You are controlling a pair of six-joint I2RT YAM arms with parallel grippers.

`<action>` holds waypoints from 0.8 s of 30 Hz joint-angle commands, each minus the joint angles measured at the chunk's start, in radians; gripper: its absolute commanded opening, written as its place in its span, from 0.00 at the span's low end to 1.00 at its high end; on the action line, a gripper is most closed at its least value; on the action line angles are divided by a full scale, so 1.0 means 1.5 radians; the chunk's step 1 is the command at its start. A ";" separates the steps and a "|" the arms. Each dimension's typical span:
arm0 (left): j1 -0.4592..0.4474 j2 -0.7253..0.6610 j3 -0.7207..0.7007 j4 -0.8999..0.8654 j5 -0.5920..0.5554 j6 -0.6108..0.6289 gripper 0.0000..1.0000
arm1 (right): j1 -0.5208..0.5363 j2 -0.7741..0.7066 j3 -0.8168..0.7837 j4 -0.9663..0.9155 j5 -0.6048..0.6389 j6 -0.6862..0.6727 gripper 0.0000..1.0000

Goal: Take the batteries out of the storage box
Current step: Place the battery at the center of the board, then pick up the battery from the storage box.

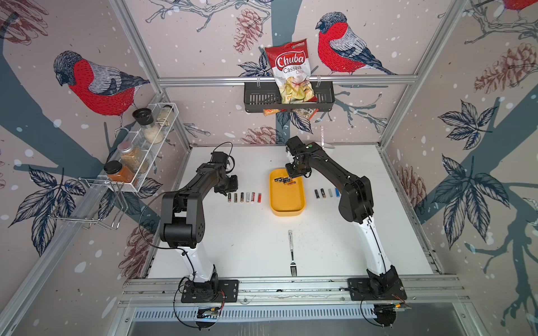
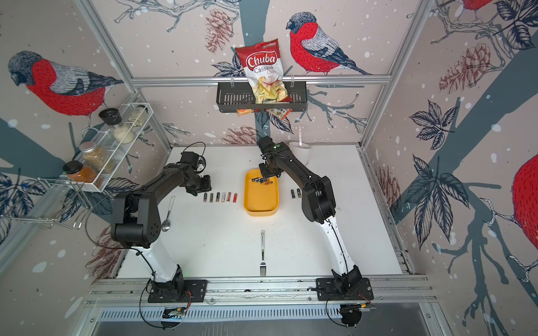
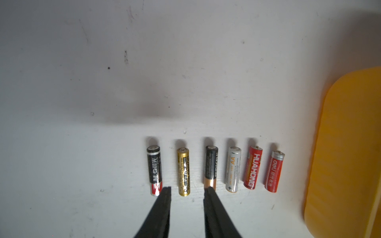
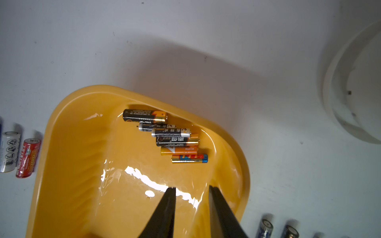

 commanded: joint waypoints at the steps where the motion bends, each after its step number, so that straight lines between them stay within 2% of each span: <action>1: -0.007 -0.006 -0.001 -0.007 0.010 -0.011 0.32 | 0.002 0.009 -0.001 0.016 -0.011 -0.003 0.33; 7: -0.025 -0.005 0.004 -0.006 0.013 -0.022 0.32 | 0.001 0.030 0.001 0.037 -0.022 -0.006 0.34; 15: -0.037 -0.001 0.004 -0.005 0.015 -0.030 0.32 | 0.002 0.048 0.008 0.051 -0.028 -0.010 0.45; 24: -0.044 0.005 0.005 -0.006 0.015 -0.031 0.32 | 0.000 0.058 0.010 0.056 -0.035 -0.012 0.52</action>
